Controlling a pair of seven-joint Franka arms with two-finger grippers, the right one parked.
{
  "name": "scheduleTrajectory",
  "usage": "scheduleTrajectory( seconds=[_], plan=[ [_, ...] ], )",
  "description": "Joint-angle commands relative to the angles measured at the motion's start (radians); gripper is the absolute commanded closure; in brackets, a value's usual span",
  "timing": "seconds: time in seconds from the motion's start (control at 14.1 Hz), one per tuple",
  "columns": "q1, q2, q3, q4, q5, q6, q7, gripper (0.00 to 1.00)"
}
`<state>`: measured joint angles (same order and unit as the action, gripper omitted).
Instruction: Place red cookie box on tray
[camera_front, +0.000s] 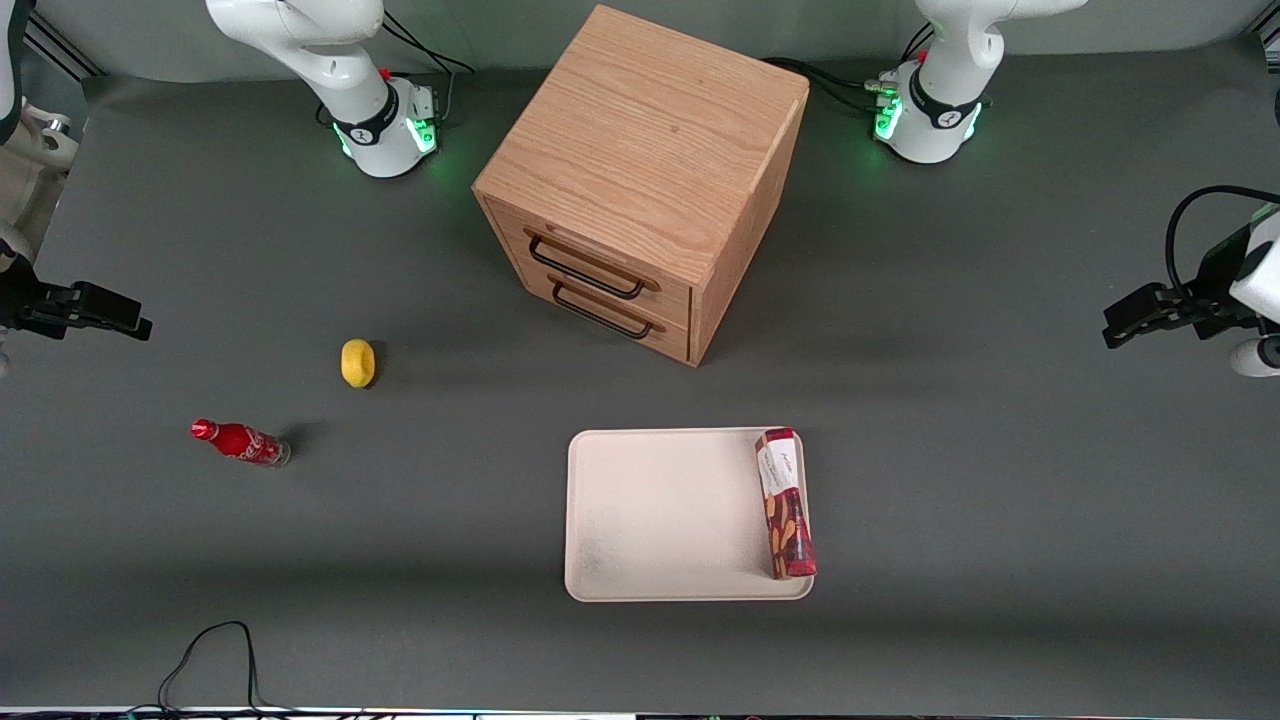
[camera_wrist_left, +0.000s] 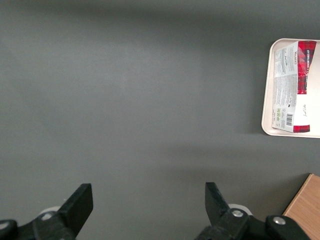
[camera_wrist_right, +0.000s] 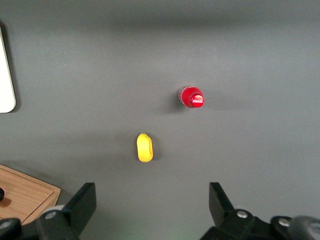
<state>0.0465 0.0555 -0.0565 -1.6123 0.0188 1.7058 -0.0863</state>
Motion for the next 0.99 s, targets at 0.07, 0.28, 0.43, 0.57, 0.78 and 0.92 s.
scheduleTrajectory(
  seconds=[0.07,0.28,0.43,0.57,0.78,0.92],
  plan=[
    [0.01,-0.022,0.003,0.011,-0.01,-0.067,0.06,0.0],
    [0.006,-0.025,0.0,0.009,-0.008,-0.072,0.056,0.0],
    [0.0,-0.026,-0.003,0.009,-0.01,-0.072,0.043,0.0],
    [-0.002,-0.026,-0.005,0.008,-0.01,-0.072,0.045,0.0],
    [0.0,-0.026,-0.005,0.008,-0.008,-0.084,0.054,0.0],
    [0.003,-0.026,-0.005,0.008,-0.01,-0.094,0.056,0.0]
  ],
)
